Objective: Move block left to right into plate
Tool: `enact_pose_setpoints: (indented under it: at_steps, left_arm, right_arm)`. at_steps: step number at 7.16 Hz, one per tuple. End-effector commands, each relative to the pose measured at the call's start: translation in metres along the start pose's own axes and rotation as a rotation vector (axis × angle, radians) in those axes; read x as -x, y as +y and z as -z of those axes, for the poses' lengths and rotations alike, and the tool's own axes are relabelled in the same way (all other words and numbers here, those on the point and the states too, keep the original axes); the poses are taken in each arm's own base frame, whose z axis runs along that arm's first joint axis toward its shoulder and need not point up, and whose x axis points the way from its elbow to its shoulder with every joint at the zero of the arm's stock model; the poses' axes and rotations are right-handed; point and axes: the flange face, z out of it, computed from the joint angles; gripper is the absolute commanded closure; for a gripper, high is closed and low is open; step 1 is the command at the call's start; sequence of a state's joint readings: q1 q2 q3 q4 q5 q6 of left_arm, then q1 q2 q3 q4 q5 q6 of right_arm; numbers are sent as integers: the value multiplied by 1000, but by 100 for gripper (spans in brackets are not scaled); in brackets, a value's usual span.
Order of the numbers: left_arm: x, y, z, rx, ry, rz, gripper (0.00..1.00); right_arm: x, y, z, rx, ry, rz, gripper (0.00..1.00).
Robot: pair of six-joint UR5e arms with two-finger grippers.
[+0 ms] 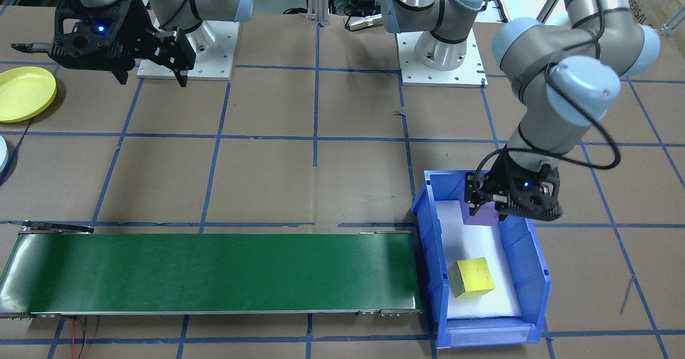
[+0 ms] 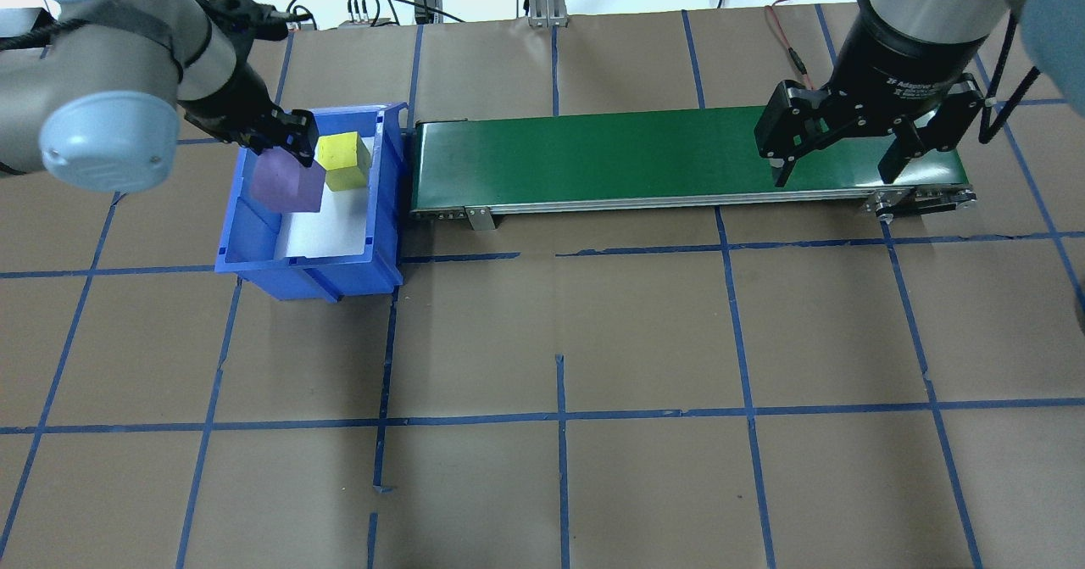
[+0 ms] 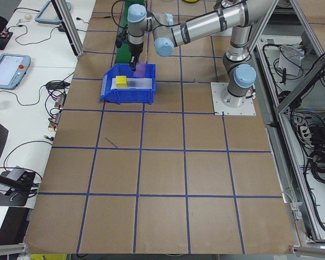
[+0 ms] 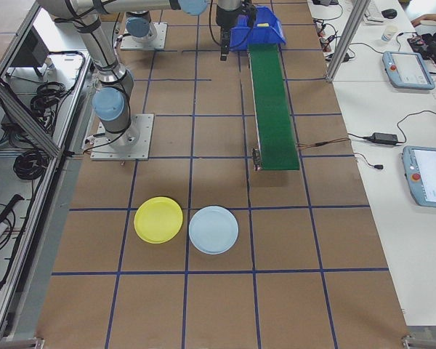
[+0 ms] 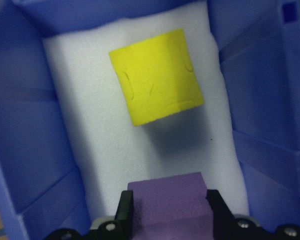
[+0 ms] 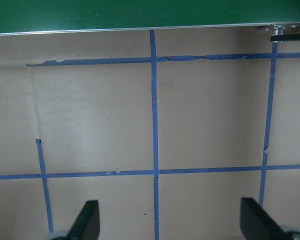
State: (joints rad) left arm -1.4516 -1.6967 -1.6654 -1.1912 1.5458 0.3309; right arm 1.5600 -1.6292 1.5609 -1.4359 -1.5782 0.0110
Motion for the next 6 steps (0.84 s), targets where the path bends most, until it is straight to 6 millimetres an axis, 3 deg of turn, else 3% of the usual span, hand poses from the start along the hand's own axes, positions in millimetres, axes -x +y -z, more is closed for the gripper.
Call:
enact_pose_setpoints:
  at_steps: [1,2,3,4,6]
  left_arm:
    - [-58,-7,95,-98,15,-94,63]
    - [-78,-19,79,-101,76,-72,63]
    - [-88,-56,38,-192,151,-50,61]
    - [-102,-75,2,-211,169,-64,61]
    - [-115,-88,-55,-146,185,-64,61]
  right_arm:
    - [0,0,-3,5,-1,0,0]
    - [0,1,-2,4,-1,-1,0]
    - [0,2,-1,2,-1,0,0]
    - [0,1,-2,4,-1,-1,0]
    - [0,1,-2,4,-1,-1,0]
